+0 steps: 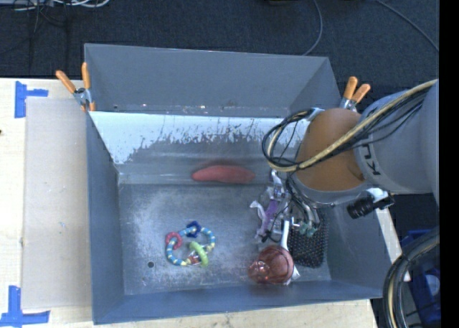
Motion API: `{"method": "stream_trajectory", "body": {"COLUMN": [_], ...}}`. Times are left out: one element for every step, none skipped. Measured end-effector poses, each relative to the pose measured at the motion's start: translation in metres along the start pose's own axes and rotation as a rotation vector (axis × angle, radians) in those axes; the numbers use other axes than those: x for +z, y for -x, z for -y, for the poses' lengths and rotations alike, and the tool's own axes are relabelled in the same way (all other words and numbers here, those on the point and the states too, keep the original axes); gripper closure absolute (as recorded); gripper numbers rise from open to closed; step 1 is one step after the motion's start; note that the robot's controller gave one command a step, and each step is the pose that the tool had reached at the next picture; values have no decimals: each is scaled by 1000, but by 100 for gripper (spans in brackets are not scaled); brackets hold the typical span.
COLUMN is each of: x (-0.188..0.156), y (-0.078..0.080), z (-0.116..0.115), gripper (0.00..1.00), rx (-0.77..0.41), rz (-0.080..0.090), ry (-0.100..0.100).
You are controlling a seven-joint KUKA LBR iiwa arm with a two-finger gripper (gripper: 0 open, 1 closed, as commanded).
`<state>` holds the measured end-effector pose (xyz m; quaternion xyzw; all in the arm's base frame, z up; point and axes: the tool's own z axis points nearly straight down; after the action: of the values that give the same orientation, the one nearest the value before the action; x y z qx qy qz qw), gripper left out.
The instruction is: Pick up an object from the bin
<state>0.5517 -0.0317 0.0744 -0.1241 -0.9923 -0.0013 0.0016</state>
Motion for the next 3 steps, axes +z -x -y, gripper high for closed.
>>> {"method": "stream_trajectory", "body": {"x": [-4, 1, 4], "y": [-15, -21, -14], "z": [20, 51, 75], "gripper": [0, 0, 0], "rx": [-71, 53, -17], "rz": [16, 9, 9], "ry": [5, 6, 7]}}
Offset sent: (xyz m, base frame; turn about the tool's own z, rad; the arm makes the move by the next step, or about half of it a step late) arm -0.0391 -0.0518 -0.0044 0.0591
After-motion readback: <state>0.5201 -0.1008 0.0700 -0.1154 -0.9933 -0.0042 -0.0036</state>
